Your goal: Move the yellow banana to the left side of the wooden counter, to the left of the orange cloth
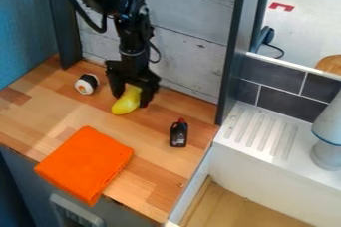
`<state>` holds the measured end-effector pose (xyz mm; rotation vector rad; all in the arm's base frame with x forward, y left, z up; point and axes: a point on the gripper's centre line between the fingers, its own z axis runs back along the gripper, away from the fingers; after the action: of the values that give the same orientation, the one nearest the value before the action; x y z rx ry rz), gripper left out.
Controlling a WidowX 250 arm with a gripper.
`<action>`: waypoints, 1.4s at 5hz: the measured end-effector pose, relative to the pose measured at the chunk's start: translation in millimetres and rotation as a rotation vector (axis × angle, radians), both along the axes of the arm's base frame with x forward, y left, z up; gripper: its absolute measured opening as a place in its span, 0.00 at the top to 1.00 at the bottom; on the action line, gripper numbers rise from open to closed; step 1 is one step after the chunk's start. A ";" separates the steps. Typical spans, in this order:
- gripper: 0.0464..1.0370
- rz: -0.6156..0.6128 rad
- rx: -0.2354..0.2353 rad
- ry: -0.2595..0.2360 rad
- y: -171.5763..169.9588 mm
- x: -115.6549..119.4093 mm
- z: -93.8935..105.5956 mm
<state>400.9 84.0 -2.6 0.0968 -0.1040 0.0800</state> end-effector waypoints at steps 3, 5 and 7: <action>0.44 -0.108 -0.044 -0.102 -12.4 -23.7 41.3; 0.44 -0.116 -0.080 -0.115 -13.2 -110.7 51.5; 0.44 -0.020 -0.020 -0.091 64.0 -152.8 29.2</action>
<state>248.1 147.9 26.6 0.0721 -0.1950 0.0650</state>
